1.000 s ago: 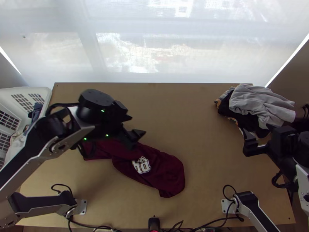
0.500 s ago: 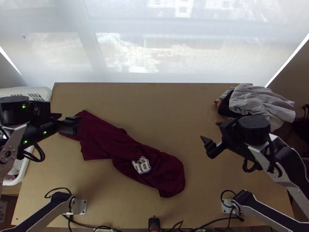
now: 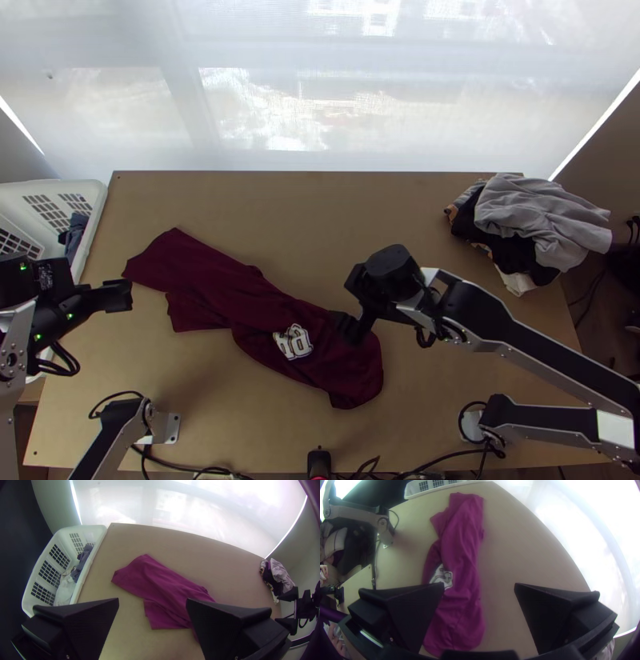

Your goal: Fold the t-shirt

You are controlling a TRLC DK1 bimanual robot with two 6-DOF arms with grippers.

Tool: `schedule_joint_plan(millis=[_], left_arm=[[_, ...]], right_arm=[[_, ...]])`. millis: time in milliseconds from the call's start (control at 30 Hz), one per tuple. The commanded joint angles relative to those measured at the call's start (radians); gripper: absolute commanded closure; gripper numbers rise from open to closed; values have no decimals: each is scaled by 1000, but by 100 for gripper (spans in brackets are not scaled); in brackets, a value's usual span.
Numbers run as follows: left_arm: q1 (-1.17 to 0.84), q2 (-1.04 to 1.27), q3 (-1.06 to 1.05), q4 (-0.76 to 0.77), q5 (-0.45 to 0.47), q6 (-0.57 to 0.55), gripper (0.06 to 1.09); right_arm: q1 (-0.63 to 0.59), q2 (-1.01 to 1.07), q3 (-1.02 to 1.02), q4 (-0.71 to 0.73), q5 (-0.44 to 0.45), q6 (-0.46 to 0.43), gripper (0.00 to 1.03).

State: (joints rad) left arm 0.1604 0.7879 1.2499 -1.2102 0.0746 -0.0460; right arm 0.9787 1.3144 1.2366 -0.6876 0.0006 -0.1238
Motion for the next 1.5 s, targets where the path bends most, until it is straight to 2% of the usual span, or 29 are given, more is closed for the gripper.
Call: schedule_joint_plan(millis=[0, 533, 733, 800, 1300, 1400, 1467], left_arm=[[57, -55, -83, -15, 1, -3, 11], [163, -180, -234, -40, -4, 49, 11], [174, -179, -244, -37, -2, 49, 11], [176, -182, -251, -37, -2, 49, 11], [176, -153, -264, -17, -1, 49, 11], [174, -147, -259, -14, -1, 49, 11], [174, -144, -257, -11, 1, 49, 11]], right_arm=[[167, 184, 98, 33, -42, -14, 6], [302, 554, 291, 100, -149, -16, 10], [299, 684, 350, 119, -157, -19, 10], [298, 717, 366, 122, -163, -19, 16], [221, 890, 483, 128, -165, -39, 16], [218, 905, 494, 128, -165, -43, 29], [216, 913, 497, 128, -165, -62, 43]])
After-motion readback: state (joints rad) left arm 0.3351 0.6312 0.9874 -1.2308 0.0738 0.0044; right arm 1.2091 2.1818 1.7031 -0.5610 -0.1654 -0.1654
